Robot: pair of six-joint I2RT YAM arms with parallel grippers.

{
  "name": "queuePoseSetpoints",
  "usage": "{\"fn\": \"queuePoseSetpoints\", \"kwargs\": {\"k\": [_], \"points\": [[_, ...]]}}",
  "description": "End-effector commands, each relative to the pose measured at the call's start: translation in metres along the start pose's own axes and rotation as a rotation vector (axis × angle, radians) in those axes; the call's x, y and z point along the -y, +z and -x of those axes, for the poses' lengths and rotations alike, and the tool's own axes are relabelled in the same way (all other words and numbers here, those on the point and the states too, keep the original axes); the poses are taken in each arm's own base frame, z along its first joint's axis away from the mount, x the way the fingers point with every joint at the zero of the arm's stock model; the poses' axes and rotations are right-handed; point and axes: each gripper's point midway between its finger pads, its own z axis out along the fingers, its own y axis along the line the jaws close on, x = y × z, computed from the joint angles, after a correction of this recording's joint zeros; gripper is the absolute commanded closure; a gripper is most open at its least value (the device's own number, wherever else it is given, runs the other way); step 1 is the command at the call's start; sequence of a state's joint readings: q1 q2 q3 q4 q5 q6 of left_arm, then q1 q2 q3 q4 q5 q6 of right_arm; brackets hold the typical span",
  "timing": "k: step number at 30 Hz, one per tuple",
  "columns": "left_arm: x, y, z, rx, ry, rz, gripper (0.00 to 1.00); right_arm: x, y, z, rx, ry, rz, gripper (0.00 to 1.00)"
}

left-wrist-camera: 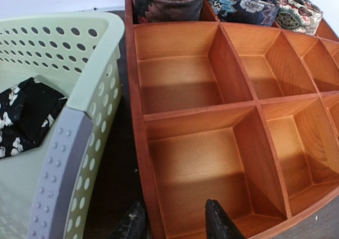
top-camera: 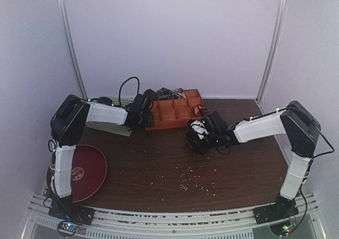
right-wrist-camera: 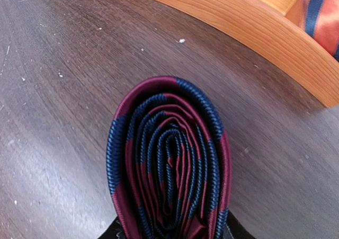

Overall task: Roll the ties
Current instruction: Move the storage box to the center of the board.

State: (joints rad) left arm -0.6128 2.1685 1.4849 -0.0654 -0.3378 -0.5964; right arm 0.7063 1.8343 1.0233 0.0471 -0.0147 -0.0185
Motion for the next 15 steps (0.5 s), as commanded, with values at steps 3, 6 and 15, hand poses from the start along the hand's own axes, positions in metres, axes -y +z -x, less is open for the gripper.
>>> {"fn": "queuePoseSetpoints", "kwargs": {"k": [3,6,15], "points": [[0.004,0.011,0.002,0.009,-0.023,-0.023,0.72,0.016,-0.024,-0.001,0.021,0.043,-0.076,0.58],[0.008,0.01,-0.001,-0.004,-0.026,-0.049,0.89,0.02,-0.031,-0.001,0.032,0.058,-0.097,0.59],[0.039,-0.023,-0.024,-0.048,-0.041,-0.156,0.97,0.035,-0.078,0.033,0.151,0.112,-0.156,0.58]]}}
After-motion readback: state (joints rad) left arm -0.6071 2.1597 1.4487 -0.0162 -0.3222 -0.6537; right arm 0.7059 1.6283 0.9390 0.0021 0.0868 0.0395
